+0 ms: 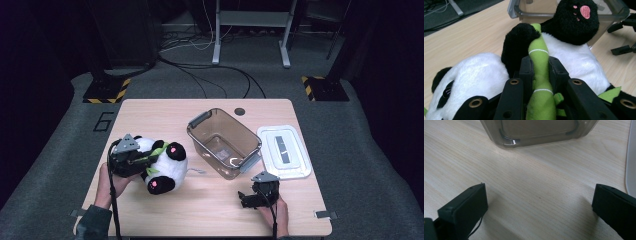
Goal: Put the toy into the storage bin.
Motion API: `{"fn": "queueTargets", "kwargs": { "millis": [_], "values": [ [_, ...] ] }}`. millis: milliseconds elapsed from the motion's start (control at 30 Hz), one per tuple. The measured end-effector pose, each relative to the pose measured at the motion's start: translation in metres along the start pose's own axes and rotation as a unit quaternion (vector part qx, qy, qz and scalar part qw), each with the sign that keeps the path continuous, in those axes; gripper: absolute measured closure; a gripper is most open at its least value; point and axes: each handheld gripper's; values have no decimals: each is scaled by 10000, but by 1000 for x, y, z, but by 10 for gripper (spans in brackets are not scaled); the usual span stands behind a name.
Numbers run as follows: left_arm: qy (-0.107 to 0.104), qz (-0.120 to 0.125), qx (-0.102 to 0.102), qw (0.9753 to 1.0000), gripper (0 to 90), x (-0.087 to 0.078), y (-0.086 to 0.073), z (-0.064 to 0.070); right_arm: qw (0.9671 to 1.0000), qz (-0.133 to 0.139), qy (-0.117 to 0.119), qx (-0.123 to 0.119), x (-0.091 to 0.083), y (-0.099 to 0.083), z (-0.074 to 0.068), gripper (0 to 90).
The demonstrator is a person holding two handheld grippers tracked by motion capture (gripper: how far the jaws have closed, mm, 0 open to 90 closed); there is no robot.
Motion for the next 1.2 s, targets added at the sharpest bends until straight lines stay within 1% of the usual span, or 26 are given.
{"fn": "queueTargets", "kwargs": {
  "millis": [133,567,600,633,700,733,900,1000,1033,1067,1100,1200],
  "values": [
    [-29,50,97,9999,755,-4,11,0,10000,1,-2,1,0,0,0,0],
    [162,231,363,9989,755,-18,45,-8,10000,-1,11,-3,0,0,0,0],
    [155,243,353,9990,755,-18,48,-9,10000,-3,13,-1,0,0,0,0],
    [189,271,392,9987,755,-19,50,-10,10000,-3,14,-3,0,0,0,0],
    [190,283,374,9987,755,-19,53,-11,10000,-2,13,-2,0,0,0,0],
    [194,324,411,9984,755,-19,58,-13,10000,-3,14,0,0,0,0,0],
    [233,344,542,9977,754,-18,70,-15,10000,-1,15,-2,0,0,0,0],
    [234,390,617,9971,754,-18,79,-17,10000,-2,15,-2,0,0,0,0],
    [234,390,617,9971,754,-18,79,-17,10000,-2,15,-2,0,0,0,0],
    [221,386,668,9968,754,-17,85,-19,10000,-2,15,-1,0,0,0,0],
    [234,407,675,9966,754,-17,87,-19,10000,-2,14,0,0,0,0,0],
    [194,432,754,9960,754,-15,96,-21,10000,-2,15,-1,0,0,0,0]
  ]
}}
Point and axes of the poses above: each handheld gripper's, and its own axes: x roughly forward along the jaws, y roughly out of its top, z roughly to its right, and after that the axes turned 9 degrees about x, right-handed
